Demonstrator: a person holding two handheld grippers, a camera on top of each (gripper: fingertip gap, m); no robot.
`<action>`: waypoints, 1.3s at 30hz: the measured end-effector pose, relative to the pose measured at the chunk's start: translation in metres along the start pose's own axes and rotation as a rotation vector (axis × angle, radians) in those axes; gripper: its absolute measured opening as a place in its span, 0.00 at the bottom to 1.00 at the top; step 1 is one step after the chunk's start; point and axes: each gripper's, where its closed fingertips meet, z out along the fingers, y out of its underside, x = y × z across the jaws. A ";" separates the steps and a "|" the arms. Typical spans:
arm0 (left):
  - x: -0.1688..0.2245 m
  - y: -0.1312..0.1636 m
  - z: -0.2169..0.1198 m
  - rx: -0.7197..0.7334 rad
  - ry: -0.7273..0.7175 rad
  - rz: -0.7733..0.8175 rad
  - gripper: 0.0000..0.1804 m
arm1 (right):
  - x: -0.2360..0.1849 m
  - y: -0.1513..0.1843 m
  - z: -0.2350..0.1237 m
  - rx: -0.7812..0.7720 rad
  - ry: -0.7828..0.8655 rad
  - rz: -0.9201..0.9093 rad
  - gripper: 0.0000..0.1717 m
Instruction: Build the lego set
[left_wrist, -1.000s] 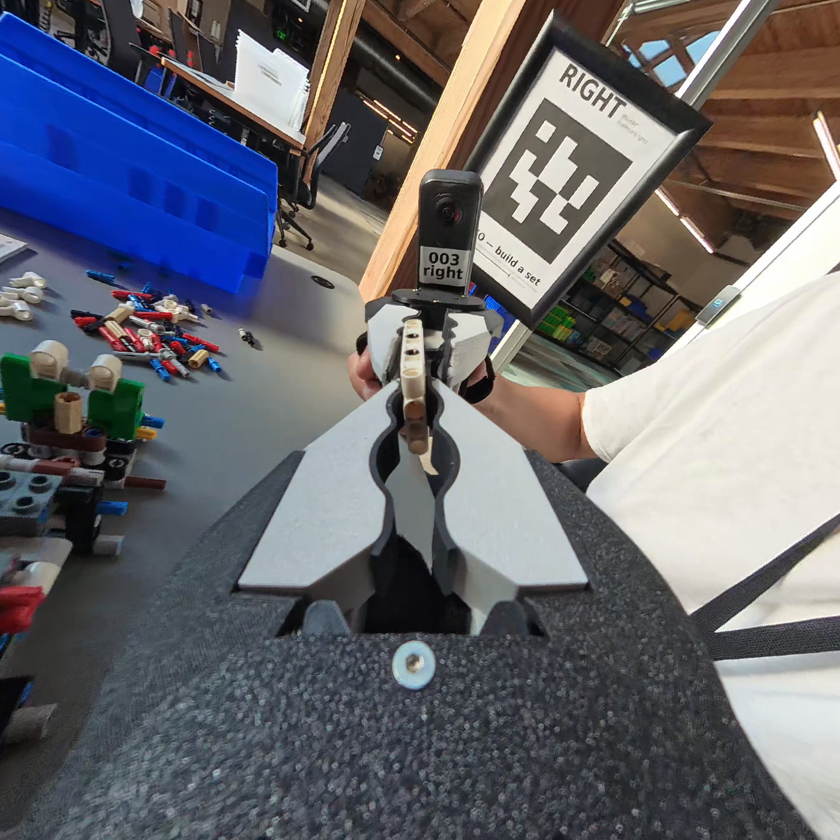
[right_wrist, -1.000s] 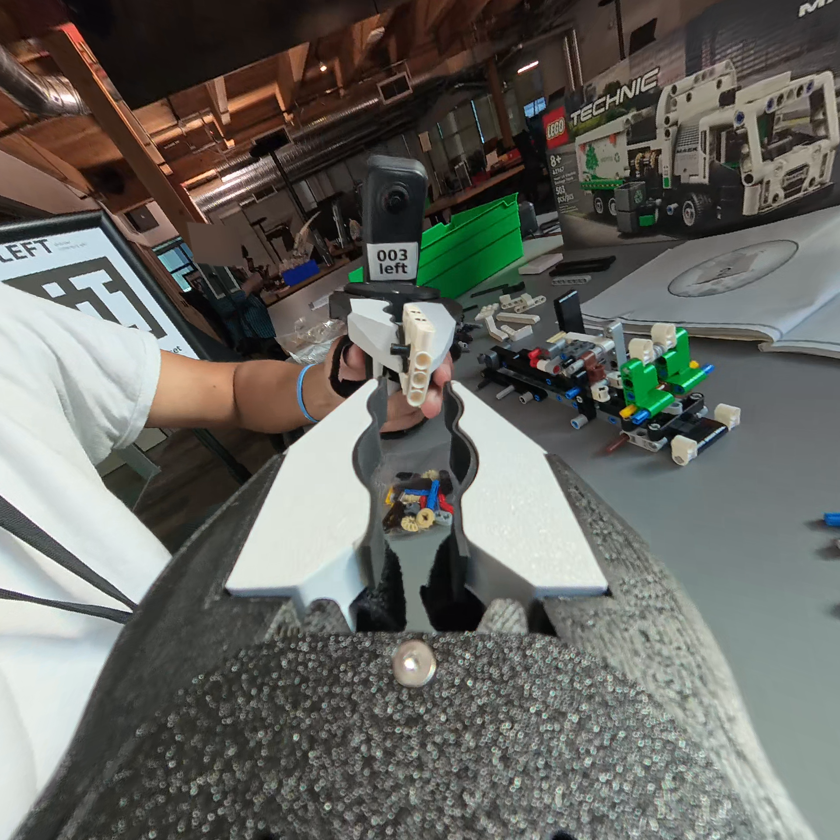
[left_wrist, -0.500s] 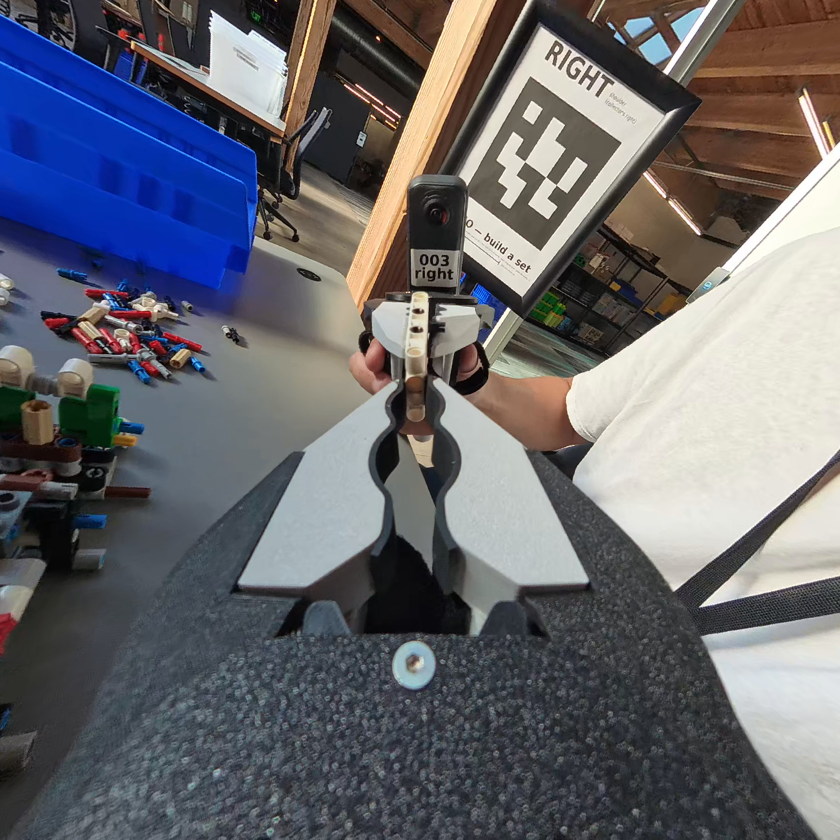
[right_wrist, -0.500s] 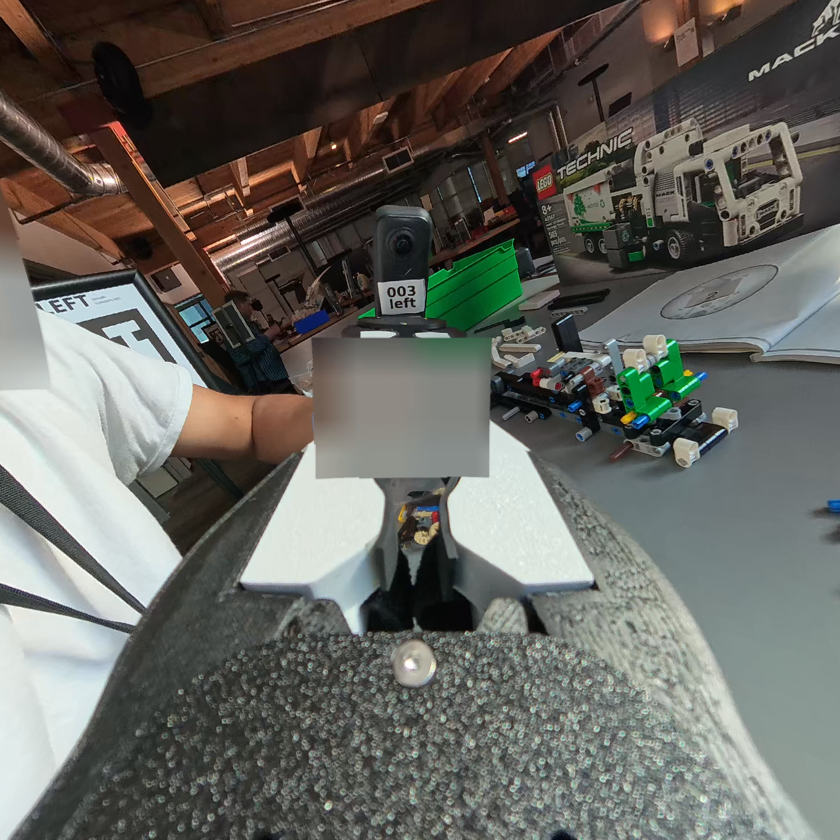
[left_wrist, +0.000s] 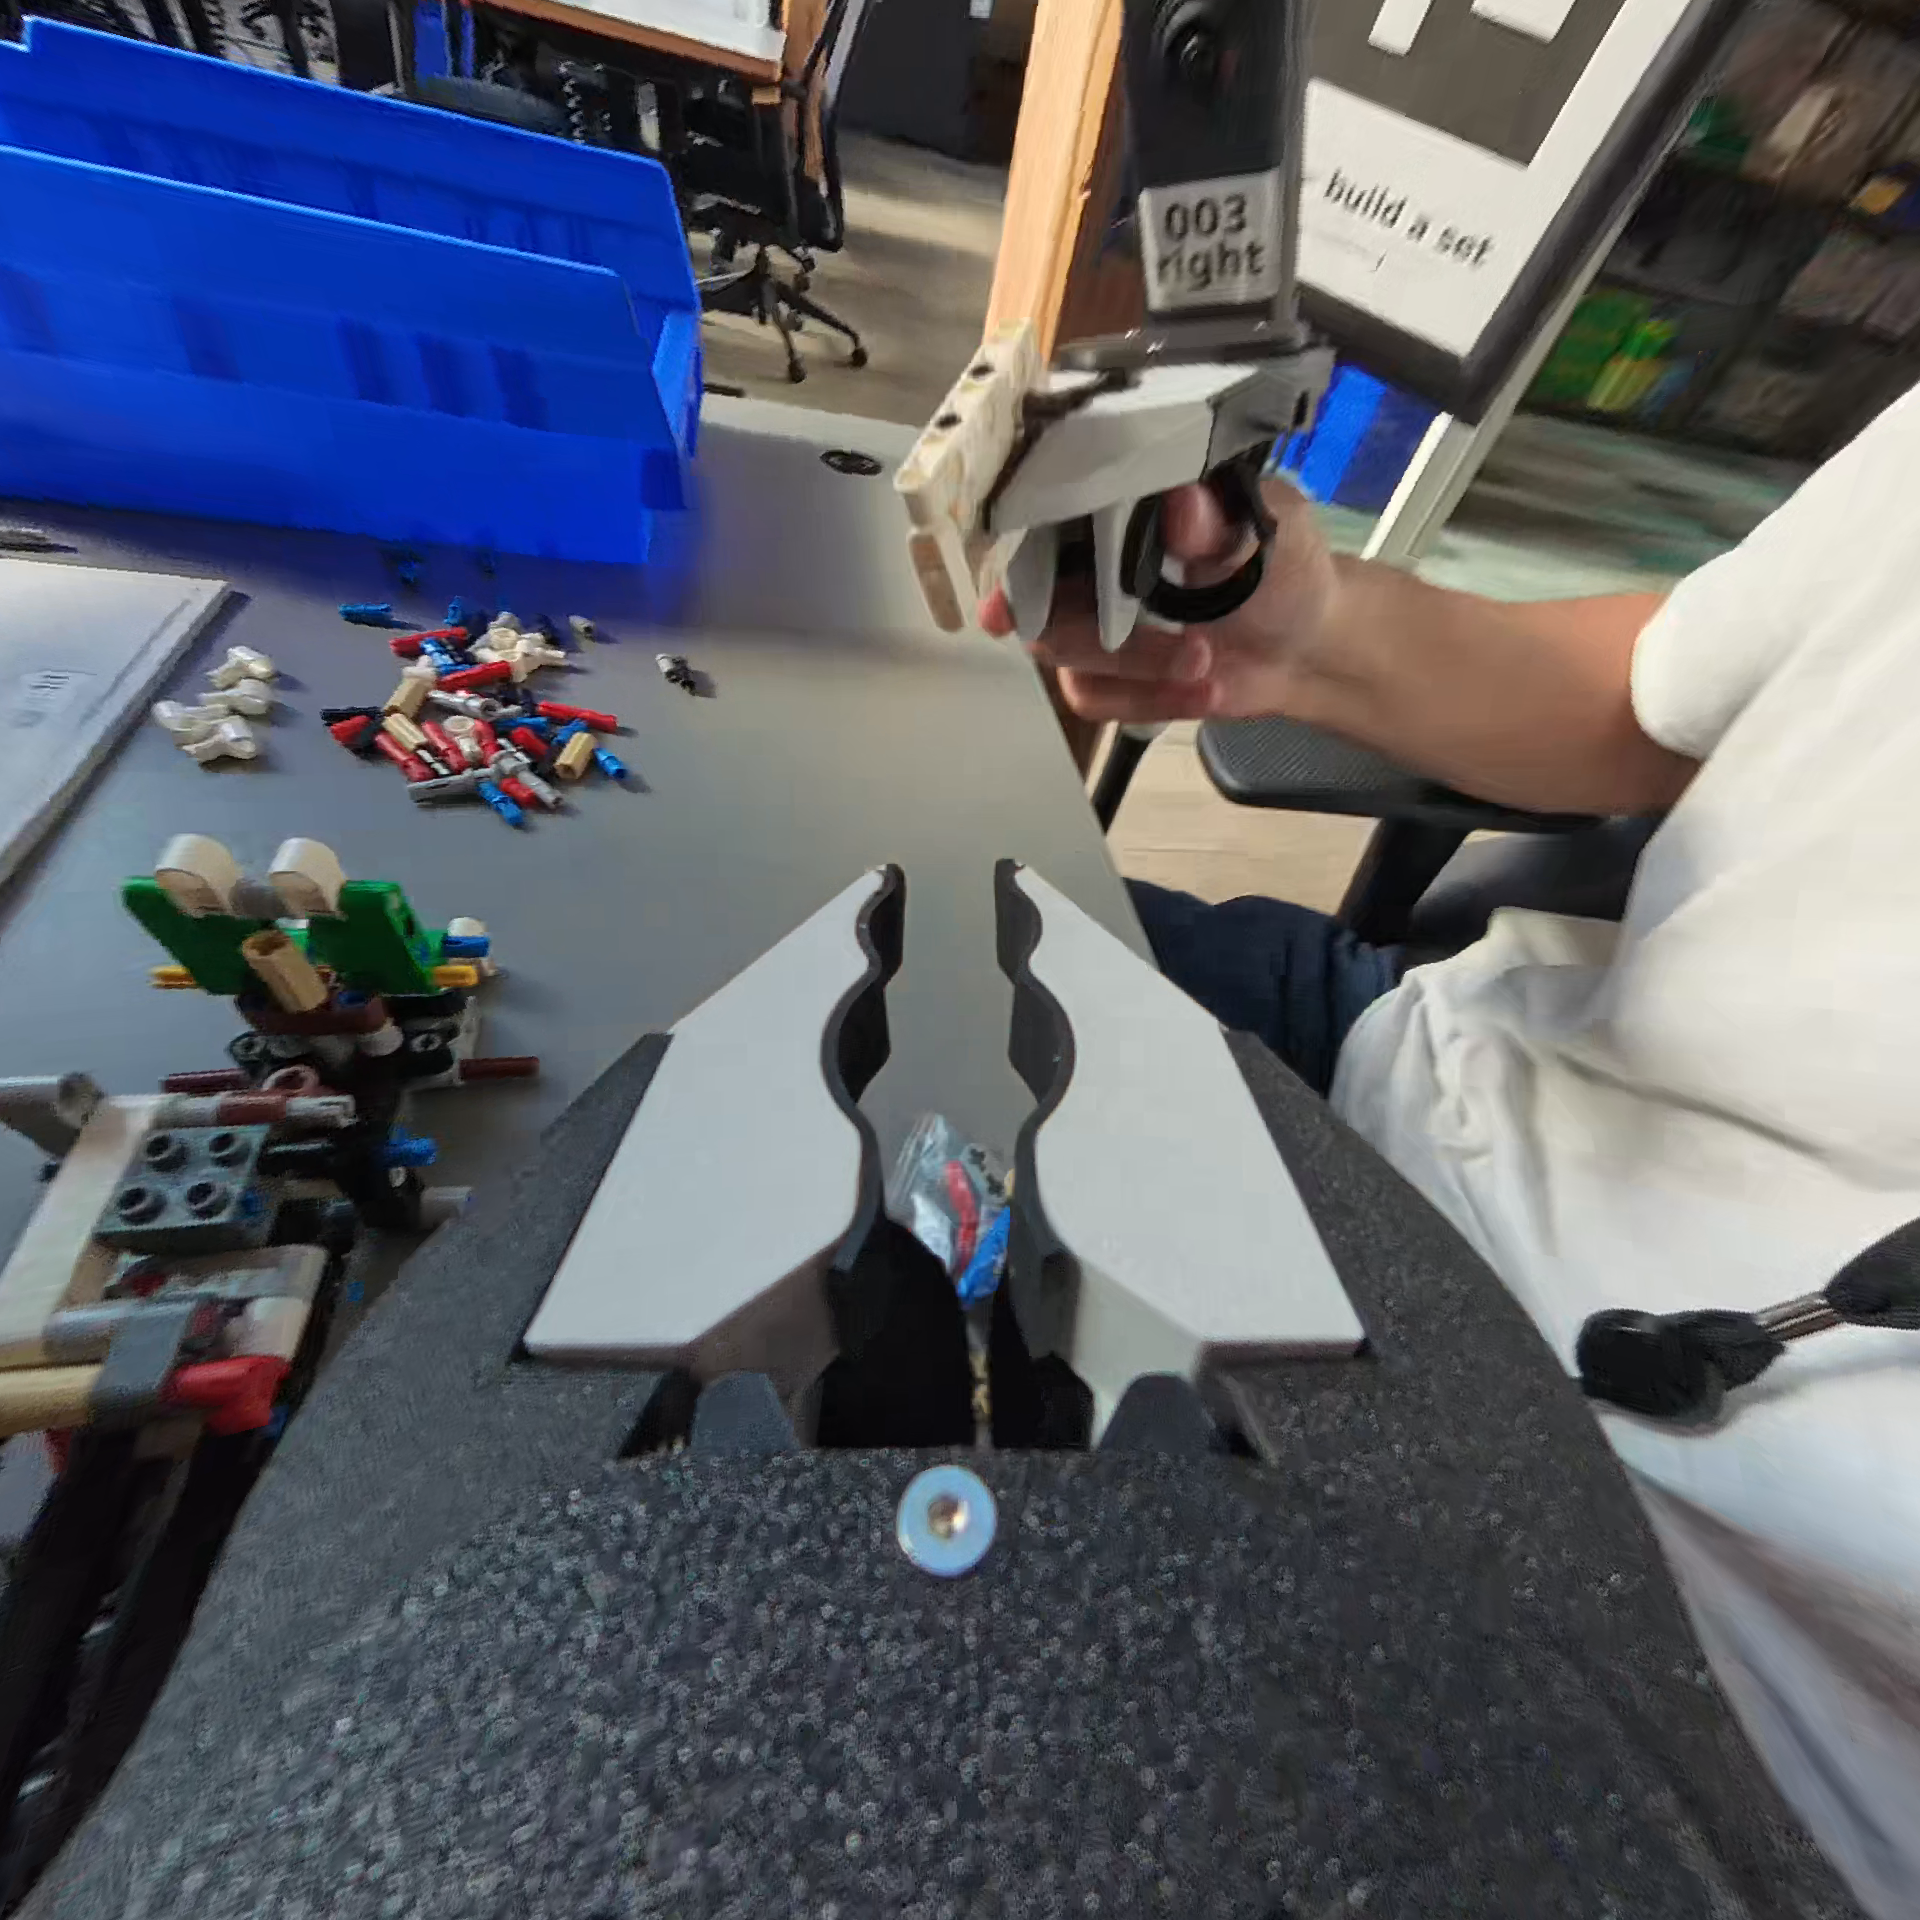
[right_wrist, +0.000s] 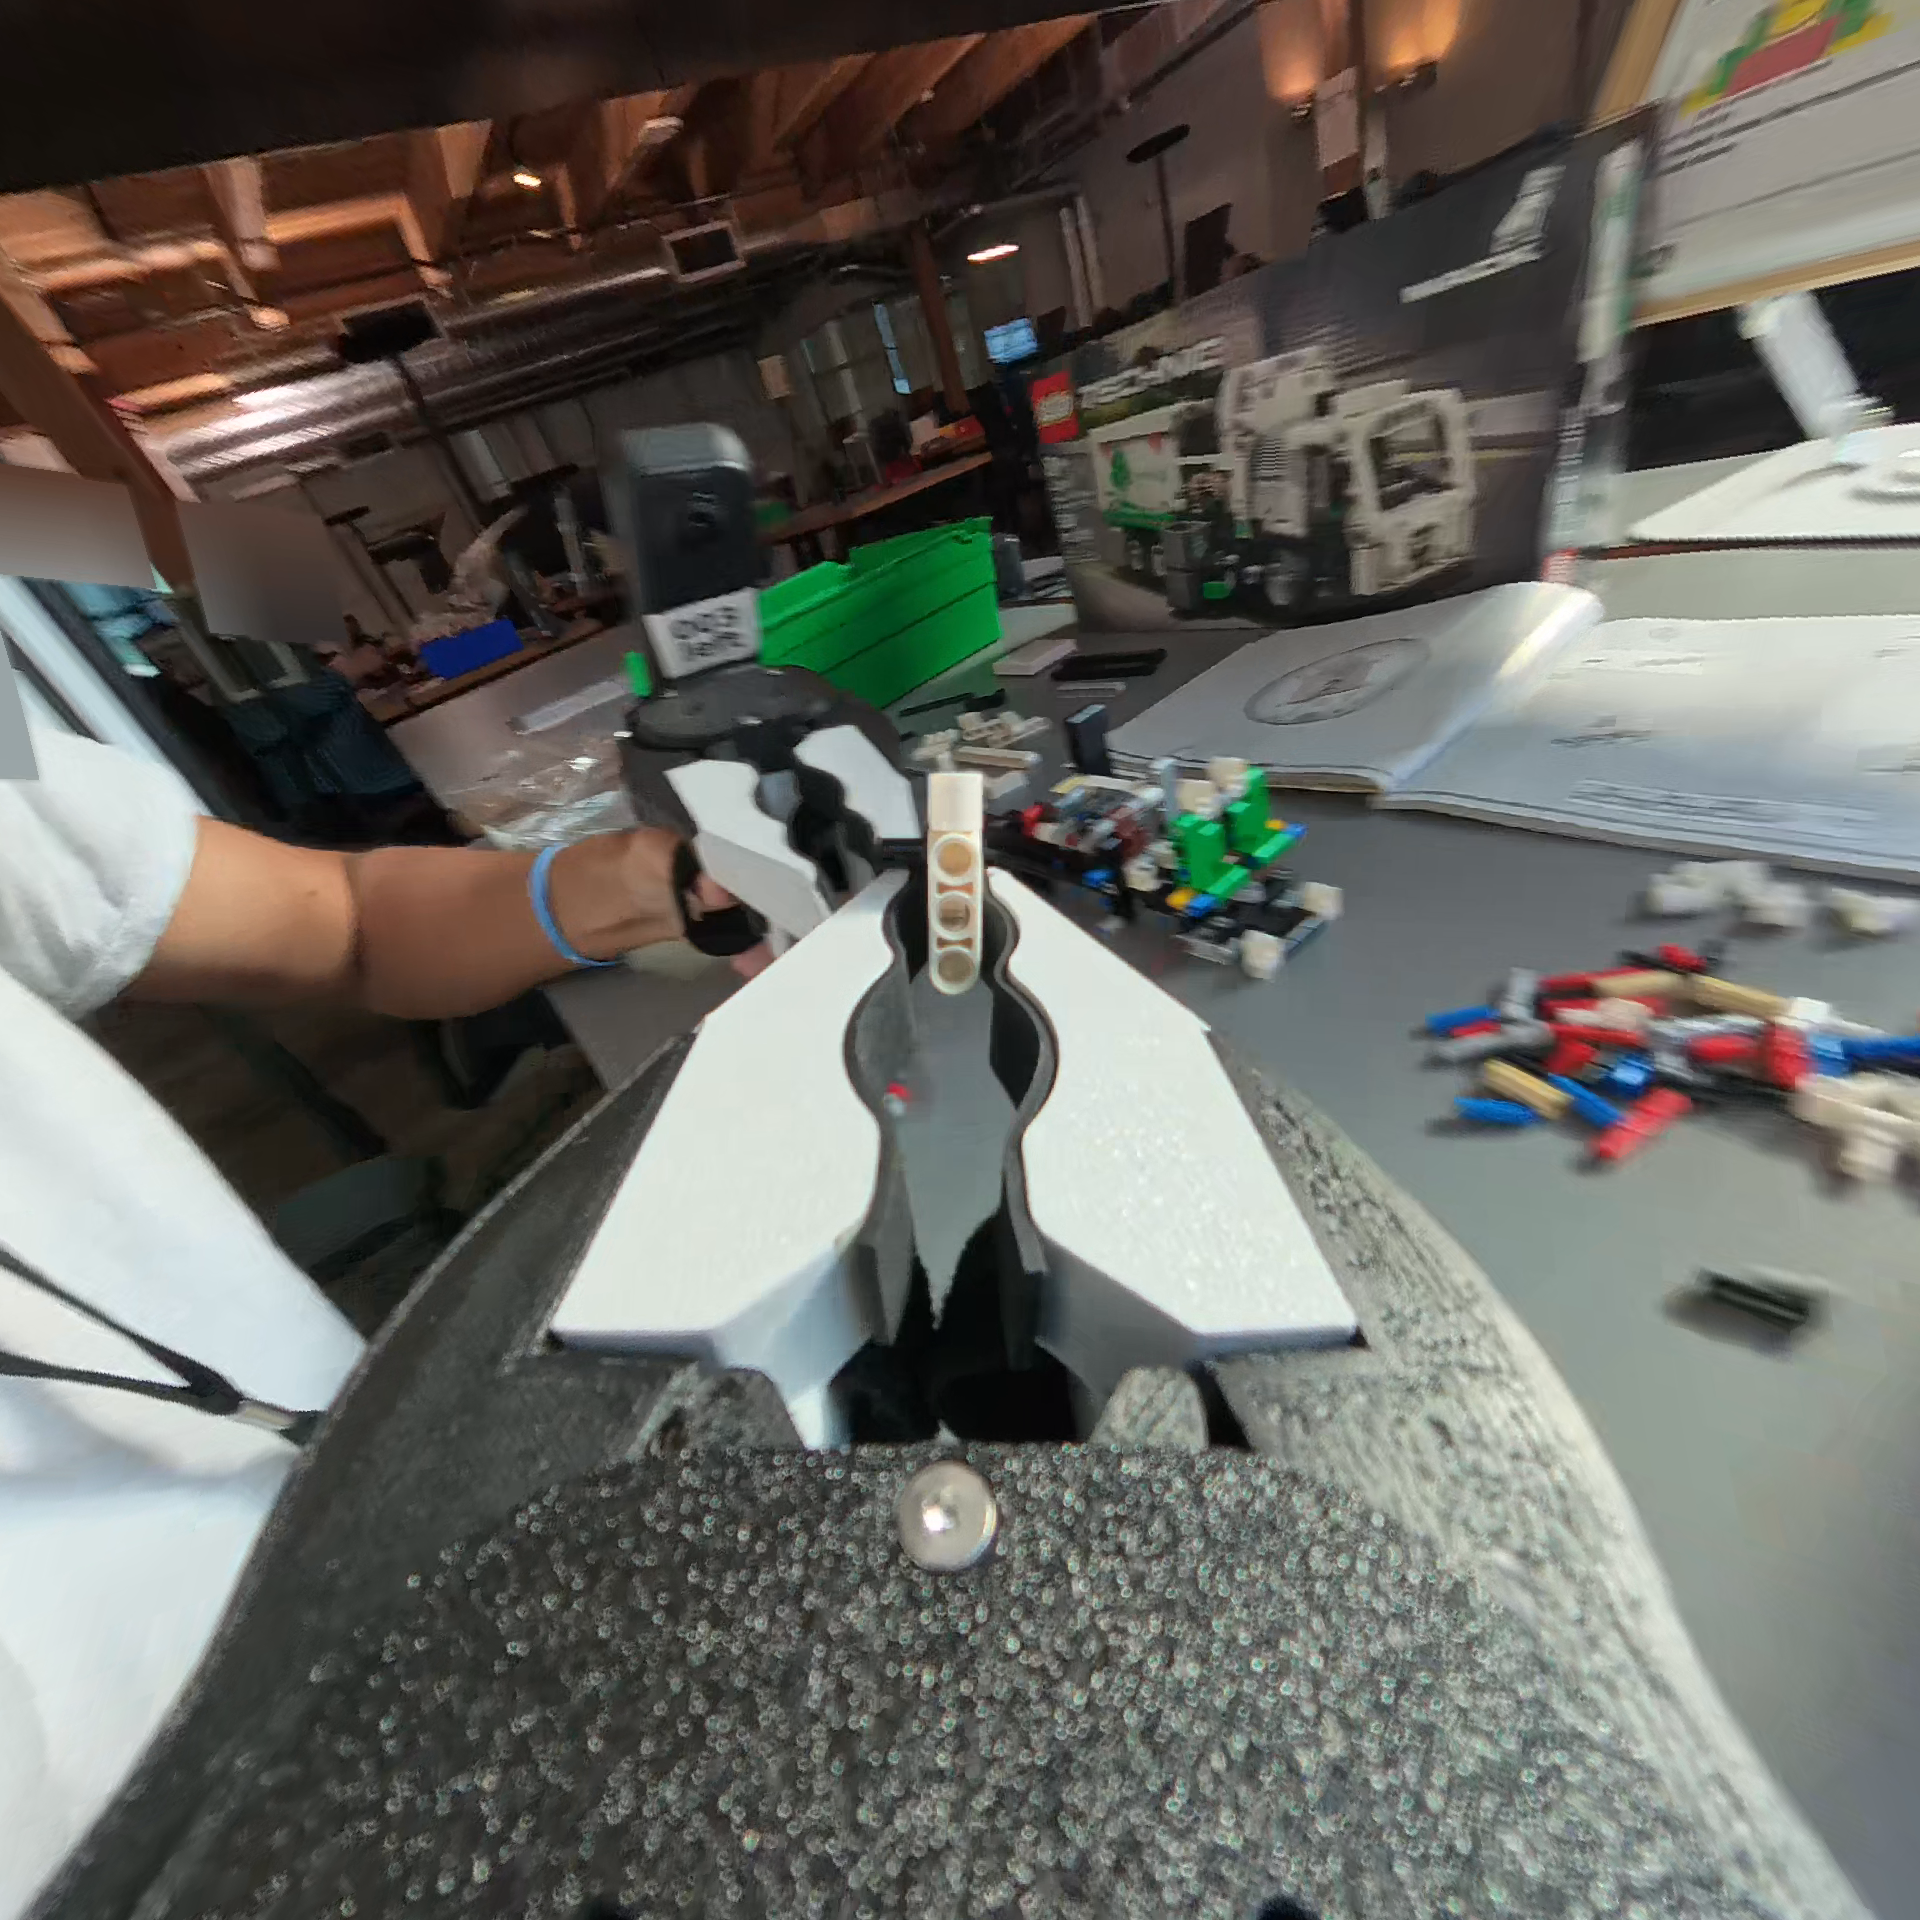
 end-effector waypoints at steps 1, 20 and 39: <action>-0.008 0.004 0.003 -0.041 -0.078 0.055 0.07 | 0.019 -0.001 -0.017 -0.010 0.118 -0.055 0.03; -0.103 0.010 0.163 -0.429 -0.414 0.084 0.11 | 0.064 0.015 -0.134 0.130 0.445 -0.093 0.03; -0.067 -0.044 0.057 -0.321 -0.432 0.223 0.01 | 0.060 0.020 -0.136 0.036 0.505 -0.205 0.03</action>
